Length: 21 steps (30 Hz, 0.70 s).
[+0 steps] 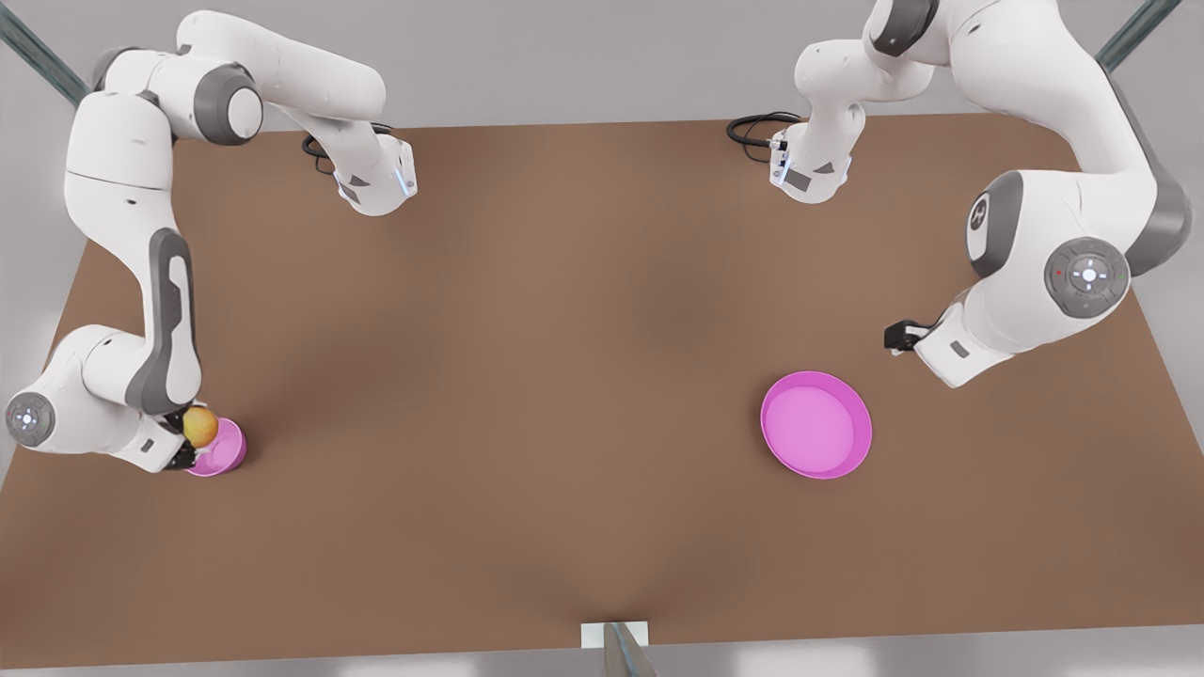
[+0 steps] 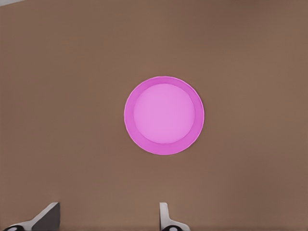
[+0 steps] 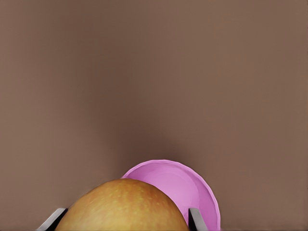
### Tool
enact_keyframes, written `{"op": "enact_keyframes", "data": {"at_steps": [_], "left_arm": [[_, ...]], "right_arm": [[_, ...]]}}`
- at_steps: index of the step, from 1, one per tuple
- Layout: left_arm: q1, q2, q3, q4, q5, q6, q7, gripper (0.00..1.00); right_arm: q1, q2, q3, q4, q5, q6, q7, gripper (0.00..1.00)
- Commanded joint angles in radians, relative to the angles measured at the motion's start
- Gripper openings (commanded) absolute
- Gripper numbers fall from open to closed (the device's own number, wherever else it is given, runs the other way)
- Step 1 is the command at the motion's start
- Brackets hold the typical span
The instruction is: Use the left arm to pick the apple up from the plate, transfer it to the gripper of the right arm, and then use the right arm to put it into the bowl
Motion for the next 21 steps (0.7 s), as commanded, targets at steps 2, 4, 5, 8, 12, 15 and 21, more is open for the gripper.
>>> {"op": "enact_keyframes", "data": {"at_steps": [2, 4, 5, 8, 12, 15, 21], "left_arm": [[-0.001, 0.003, 0.0, 0.0, 0.001, -0.001, -0.021, 1.0], [-0.001, 0.003, 0.0, 0.0, 0.001, -0.001, -0.021, 1.0], [-0.001, 0.003, 0.0, 0.0, 0.001, 0.0, -0.021, 1.0], [-0.003, 0.003, -0.002, 0.0, 0.003, -0.001, -0.02, 1.0], [-0.004, 0.003, -0.002, 0.0, 0.003, -0.003, -0.018, 1.0], [-0.003, 0.003, -0.002, 0.0, 0.003, -0.003, -0.018, 1.0], [-0.003, 0.003, -0.002, 0.0, 0.003, -0.003, -0.018, 1.0]], "right_arm": [[-0.011, 0.037, 0.0, 0.029, 0.021, 0.065, -0.162, 0.89], [-0.011, 0.051, 0.001, 0.03, 0.023, 0.081, -0.161, 0.89], [-0.011, 0.056, 0.001, 0.029, 0.038, 0.088, -0.162, 0.89], [-0.014, 0.068, 0.001, 0.029, 0.047, 0.093, -0.162, 0.89], [-0.018, 0.074, 0.001, 0.026, 0.063, 0.093, -0.162, 0.92], [-0.018, 0.068, 0.001, 0.018, 0.08, 0.091, -0.164, 1.0], [0.0, -0.003, 0.001, 0.029, 0.078, 0.071, -0.141, 1.0]]}}
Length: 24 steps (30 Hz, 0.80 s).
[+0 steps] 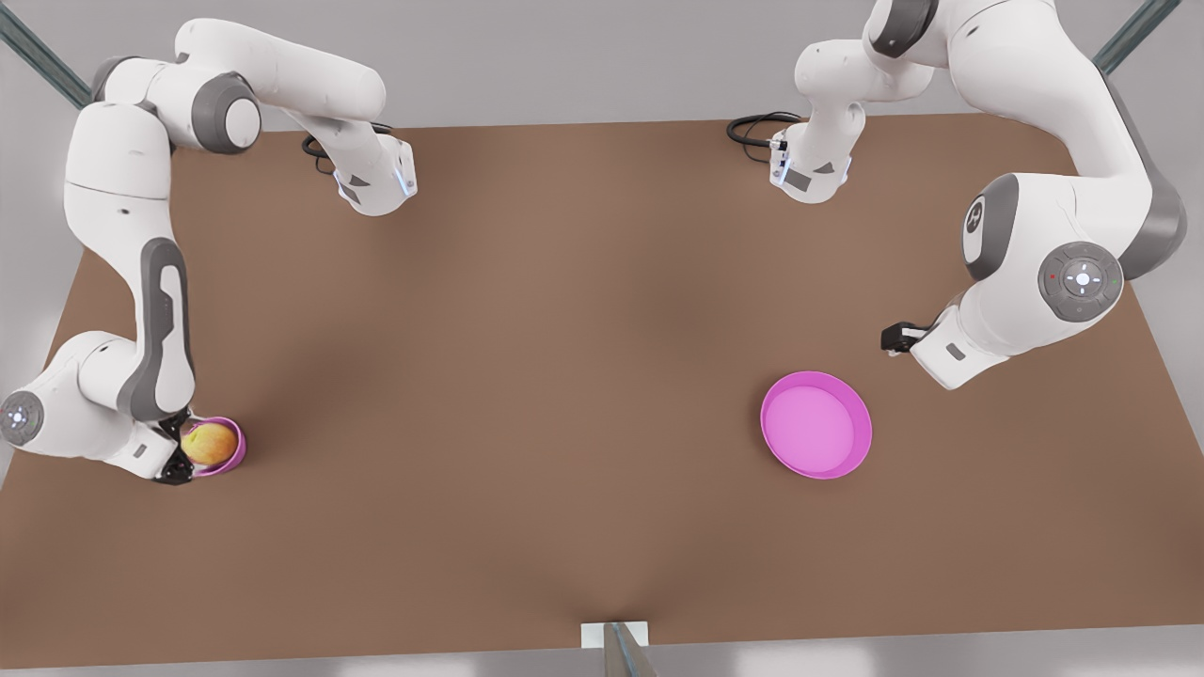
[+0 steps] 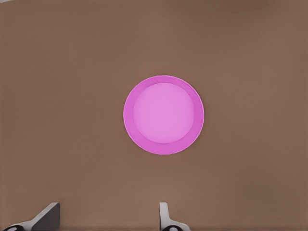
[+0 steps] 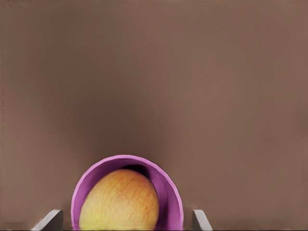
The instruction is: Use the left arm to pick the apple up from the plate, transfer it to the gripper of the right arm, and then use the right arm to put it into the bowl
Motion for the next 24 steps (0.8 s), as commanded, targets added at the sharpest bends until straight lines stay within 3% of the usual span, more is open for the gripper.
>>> {"op": "enact_keyframes", "data": {"at_steps": [1, 3, 5, 6, 8, 15, 24], "left_arm": [[0.0, -0.001, 0.0, 0.0, 0.001, -0.001, -0.004, 1.0], [0.0, -0.001, 0.0, 0.0, 0.001, -0.001, -0.004, 1.0], [0.0, -0.001, 0.0, 0.0, -0.001, -0.002, -0.004, 1.0], [0.0, -0.001, 0.0, 0.0, -0.001, -0.002, -0.004, 1.0], [0.0, -0.001, 0.0, 0.002, -0.001, -0.001, -0.004, 1.0], [0.0, -0.003, 0.0, 0.002, -0.001, -0.001, -0.004, 1.0], [0.003, -0.003, 0.0, 0.002, -0.001, -0.001, -0.002, 1.0]], "right_arm": [[0.027, -0.049, 0.001, 0.005, 0.002, -0.009, -0.019, 1.0], [0.089, -0.128, -0.022, 0.011, -0.02, -0.059, 0.307, 1.0], [0.172, -0.195, -0.137, 0.011, -0.088, -0.263, 1.036, 1.0], [0.213, -0.2, -0.144, 0.008, -0.19, -0.333, 1.406, 1.0], [0.28, -0.218, -0.136, 0.045, -0.179, -0.548, 2.258, 1.0], [0.34, -0.51, -0.131, 0.01, -0.102, -0.651, 2.295, 1.0], [0.35, -0.536, -0.131, -0.009, -0.101, -0.642, 2.26, 1.0]]}}
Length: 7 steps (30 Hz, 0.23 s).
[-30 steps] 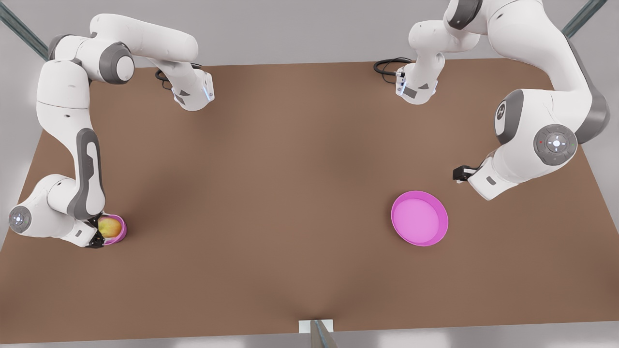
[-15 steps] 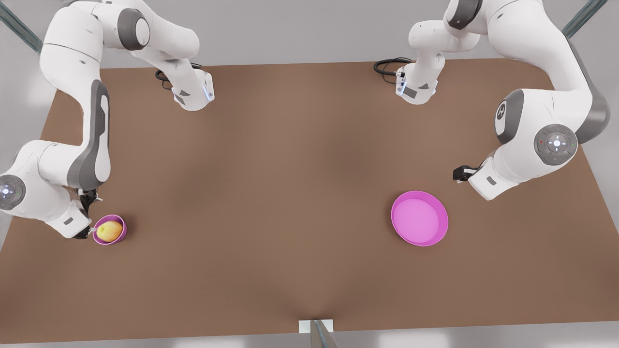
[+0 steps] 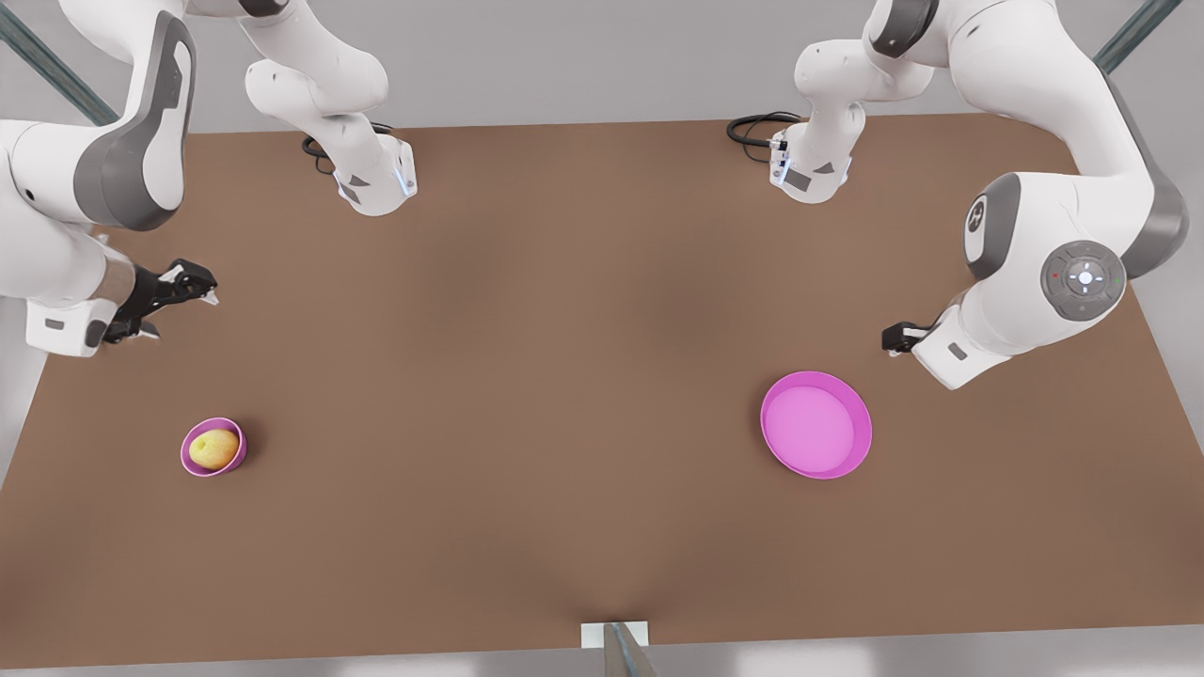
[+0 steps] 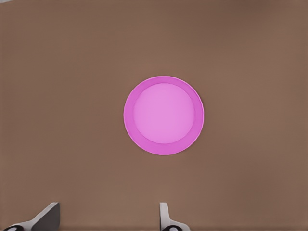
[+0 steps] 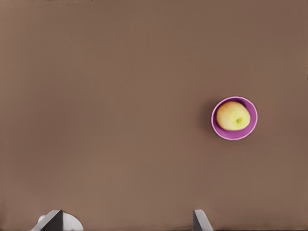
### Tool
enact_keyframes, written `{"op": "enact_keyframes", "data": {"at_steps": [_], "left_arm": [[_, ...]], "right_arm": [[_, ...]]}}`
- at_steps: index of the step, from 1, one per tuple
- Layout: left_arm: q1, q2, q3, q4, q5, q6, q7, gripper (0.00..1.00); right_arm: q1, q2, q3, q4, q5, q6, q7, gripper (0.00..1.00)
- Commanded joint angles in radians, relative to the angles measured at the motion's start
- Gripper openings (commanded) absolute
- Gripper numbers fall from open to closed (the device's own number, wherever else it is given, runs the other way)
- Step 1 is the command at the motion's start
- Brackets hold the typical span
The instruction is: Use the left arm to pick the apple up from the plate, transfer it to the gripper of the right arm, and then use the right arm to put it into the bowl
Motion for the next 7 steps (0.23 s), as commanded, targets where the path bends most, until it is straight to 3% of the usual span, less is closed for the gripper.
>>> {"op": "enact_keyframes", "data": {"at_steps": [1, 7], "left_arm": [[0.001, -0.001, 0.0, 0.001, 0.001, 0.001, 0.0, 1.0], [-0.001, -0.001, 0.0, 0.001, 0.002, 0.003, 0.0, 1.0]], "right_arm": [[-0.004, -0.002, -0.001, 0.001, 0.009, -0.028, 0.741, 1.0], [-0.004, -0.001, -0.001, -0.001, 0.009, -0.022, 0.72, 1.0]]}}
